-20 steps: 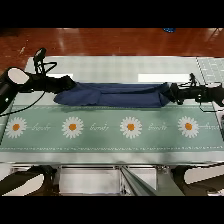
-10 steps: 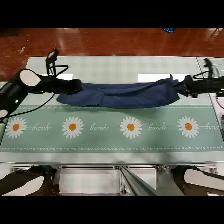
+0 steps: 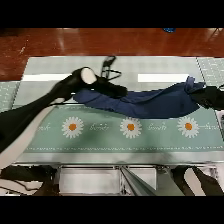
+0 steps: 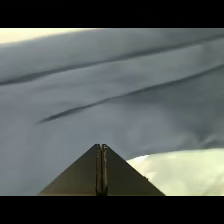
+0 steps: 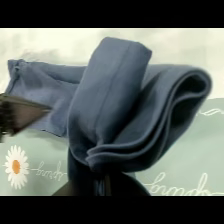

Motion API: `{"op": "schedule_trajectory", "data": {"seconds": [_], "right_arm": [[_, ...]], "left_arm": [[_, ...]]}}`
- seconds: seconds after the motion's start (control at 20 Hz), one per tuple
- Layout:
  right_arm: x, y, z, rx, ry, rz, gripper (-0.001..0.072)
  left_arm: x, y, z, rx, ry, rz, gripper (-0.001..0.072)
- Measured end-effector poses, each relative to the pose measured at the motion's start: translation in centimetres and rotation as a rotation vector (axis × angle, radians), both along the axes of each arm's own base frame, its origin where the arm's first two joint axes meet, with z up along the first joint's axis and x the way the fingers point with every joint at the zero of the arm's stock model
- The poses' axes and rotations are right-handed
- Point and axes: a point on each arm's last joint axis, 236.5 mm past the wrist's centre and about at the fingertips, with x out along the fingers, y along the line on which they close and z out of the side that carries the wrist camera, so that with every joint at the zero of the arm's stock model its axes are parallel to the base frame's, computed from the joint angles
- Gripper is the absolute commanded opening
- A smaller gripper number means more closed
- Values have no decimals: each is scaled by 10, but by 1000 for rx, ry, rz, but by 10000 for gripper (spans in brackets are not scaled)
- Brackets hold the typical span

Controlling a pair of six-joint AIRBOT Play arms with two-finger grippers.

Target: Fold the shirts.

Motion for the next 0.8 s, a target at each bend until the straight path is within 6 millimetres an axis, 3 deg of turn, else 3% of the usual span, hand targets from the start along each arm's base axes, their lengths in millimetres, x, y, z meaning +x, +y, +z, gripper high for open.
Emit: {"op": "schedule_trajectory", "data": {"seconds": [0.2, 0.4, 0.5, 0.6, 0.7, 0.8], "right_arm": [[-12, 15, 21, 28, -57, -4, 26], [-15, 24, 31, 58, -84, 6, 26], [-16, 26, 33, 63, -90, 8, 26], [-16, 27, 34, 66, -93, 9, 26], [-16, 27, 35, 67, -96, 7, 26], [-12, 27, 38, 73, -112, 0, 26]], "left_arm": [[-49, -89, -26, -14, 81, -167, 28], [-95, -139, -40, -51, 170, -255, 28], [-96, -147, -37, -73, 185, -261, 28], [-82, -142, -25, -93, 191, -253, 28], [-52, -123, -3, -116, 185, -223, 29], [-15, -90, 26, -138, 163, -179, 28]]}}
